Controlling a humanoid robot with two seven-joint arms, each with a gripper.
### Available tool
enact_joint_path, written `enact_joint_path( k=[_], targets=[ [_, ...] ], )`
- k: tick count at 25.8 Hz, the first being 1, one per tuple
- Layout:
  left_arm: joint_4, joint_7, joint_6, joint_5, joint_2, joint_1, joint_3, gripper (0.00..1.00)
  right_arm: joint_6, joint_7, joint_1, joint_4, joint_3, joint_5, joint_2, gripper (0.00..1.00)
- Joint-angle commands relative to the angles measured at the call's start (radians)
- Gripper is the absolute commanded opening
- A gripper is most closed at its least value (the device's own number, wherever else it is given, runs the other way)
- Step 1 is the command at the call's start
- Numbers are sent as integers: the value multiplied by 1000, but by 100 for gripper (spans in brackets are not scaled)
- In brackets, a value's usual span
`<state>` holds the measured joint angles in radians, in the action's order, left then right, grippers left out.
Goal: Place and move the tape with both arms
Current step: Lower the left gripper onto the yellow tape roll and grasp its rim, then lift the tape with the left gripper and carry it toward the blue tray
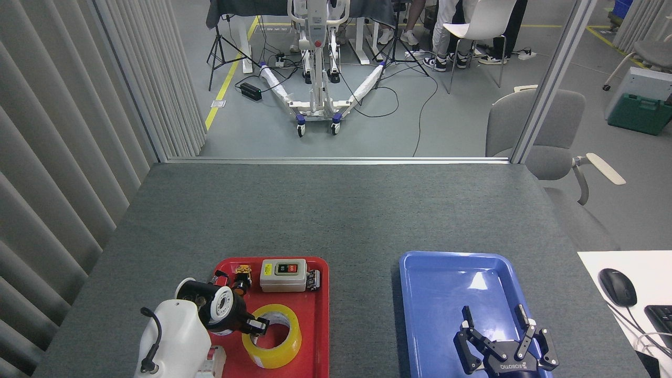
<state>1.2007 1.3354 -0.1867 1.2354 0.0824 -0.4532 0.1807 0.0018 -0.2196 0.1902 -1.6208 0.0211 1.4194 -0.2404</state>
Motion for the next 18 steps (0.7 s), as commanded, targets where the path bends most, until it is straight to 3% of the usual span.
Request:
enact_joint_path(
  k=[1,3,6,10,15,18],
  targets=[
    [23,-10,-125,-71,-3,-7,-15,0,0,-1,0,1,-1,0,-2,100],
    [54,-36,-177,-252,-9,-7,-66,0,1,-1,-2,1,0,0,-3,100],
    [53,-65,-283,-620,-46,-5,-161,0,1,-1,-2,1,0,0,-7,100],
    [-93,-97,-568,-973,-76,2,-172,0,1,-1,-2,1,-1,0,-11,100],
    [-260,-137,-599,-1019,-131,1,-81,0,-66,-18,0,-1,0,0,-26,100],
    [-290,-137,-599,-1025,-170,1,-72,0,-342,-83,5,-2,-20,1,-71,100]
  ],
)
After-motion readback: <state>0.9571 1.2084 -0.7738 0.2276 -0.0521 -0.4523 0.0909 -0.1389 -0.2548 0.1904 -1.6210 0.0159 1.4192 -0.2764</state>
